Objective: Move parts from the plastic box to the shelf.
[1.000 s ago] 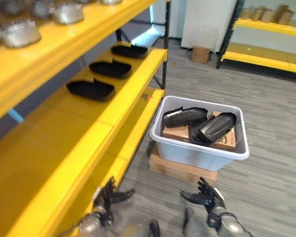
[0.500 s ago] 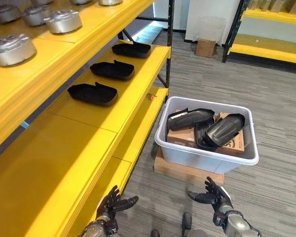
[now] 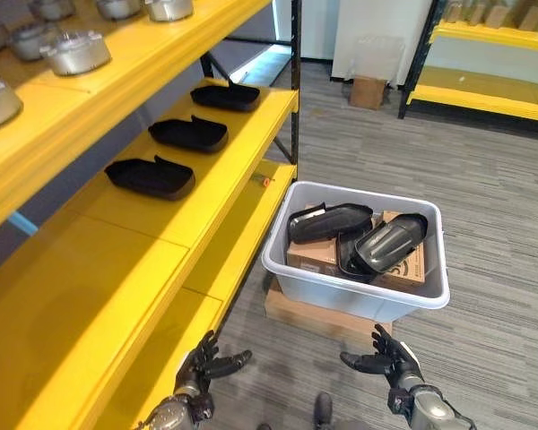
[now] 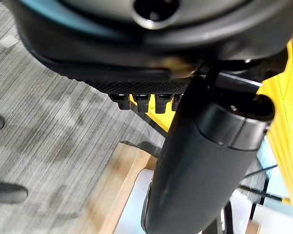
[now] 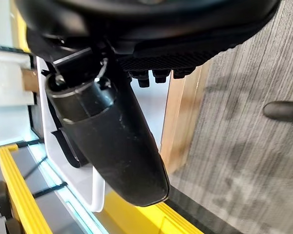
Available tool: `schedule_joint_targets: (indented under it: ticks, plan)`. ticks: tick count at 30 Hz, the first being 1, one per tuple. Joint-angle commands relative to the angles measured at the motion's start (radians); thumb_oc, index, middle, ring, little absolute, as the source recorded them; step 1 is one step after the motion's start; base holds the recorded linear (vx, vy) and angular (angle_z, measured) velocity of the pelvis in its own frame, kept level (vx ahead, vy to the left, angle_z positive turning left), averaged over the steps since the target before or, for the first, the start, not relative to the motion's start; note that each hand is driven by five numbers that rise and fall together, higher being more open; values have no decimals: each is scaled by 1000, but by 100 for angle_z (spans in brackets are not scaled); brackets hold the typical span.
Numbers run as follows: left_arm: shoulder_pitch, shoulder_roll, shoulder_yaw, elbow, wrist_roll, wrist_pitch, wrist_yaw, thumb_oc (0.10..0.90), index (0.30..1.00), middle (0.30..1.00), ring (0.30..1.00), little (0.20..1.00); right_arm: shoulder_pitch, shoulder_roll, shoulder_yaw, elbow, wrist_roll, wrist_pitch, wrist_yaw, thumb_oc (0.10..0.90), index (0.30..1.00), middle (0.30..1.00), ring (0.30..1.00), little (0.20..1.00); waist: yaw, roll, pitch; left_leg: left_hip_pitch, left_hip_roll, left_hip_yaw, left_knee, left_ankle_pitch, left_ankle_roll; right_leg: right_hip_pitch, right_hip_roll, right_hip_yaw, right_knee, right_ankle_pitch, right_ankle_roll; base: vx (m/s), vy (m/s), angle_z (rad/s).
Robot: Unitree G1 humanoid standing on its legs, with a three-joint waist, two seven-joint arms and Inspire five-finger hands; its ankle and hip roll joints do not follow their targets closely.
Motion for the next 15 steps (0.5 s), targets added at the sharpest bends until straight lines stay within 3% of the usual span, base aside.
schedule_joint_targets:
  ticks: [1,2,3,4,5,7,9,11,15]
  plan:
    - [-30,22,20,-82,-27,-75,4,900,1000,1000,1000,1000,-38,-67,-25,-111,1,-86,-7,900,1000,1000,1000,1000,2,6,51,80,66,-8,-89,91,26,75,-46,20,-21,-80,102,71,-7,-34]
    - [-31,22,20,-82,-27,-75,4,900,1000,1000,1000,1000,-39,-67,-25,-111,1,-86,-7,900,1000,1000,1000,1000,2,4,49,78,63,-7,-94,95,27,72,-49,20,-22,-78,103,161,47,-18]
    - [-26,22,19,-79,-27,-75,0,900,1000,1000,1000,1000,-36,-65,-32,-107,0,-88,-12,900,1000,1000,1000,1000,1,1,42,75,91,10,-227,68,33,84,-52,26,-33,-83,119,183,94,0]
    - [-25,21,16,-74,-24,-75,1,900,1000,1000,1000,1000,-33,-63,-36,-105,1,-92,-16,900,1000,1000,1000,1000,1,8,41,83,128,30,-381,80,26,94,-52,32,-37,-90,131,184,92,6]
    - [-25,21,16,-73,-24,-75,1,900,1000,1000,1000,1000,-34,-63,-36,-105,1,-92,-16,900,1000,1000,1000,1000,1,7,40,87,126,32,-391,87,26,92,-54,33,-38,-89,131,134,98,0]
    - [-27,20,11,-68,-13,-78,2,900,1000,1000,1000,1000,-25,-62,-40,-98,-2,-97,-19,900,1000,1000,1000,1000,2,28,34,77,175,53,-560,197,-5,111,-41,34,-44,-105,138,154,109,-9]
    - [-30,19,8,-58,3,-82,1,900,1000,1000,1000,1000,-23,-64,-42,-90,-7,-102,-23,900,1000,1000,1000,1000,7,45,34,76,187,52,-633,250,-25,136,-33,40,-49,-115,144,203,146,-14]
    - [-34,16,-3,-55,5,-88,-15,900,1000,1000,1000,1000,-10,-50,-43,-84,-17,-97,-8,900,1000,1000,1000,1000,-4,59,9,143,179,67,-665,206,-22,161,-41,54,-51,-122,157,200,182,-39]
    - [-32,27,-6,-59,10,-89,-20,900,1000,1000,1000,1000,-9,-38,-37,-79,-17,-88,3,900,1000,1000,1000,1000,-3,51,-6,183,156,93,-649,167,-5,176,-78,75,-52,-111,174,131,157,-37]
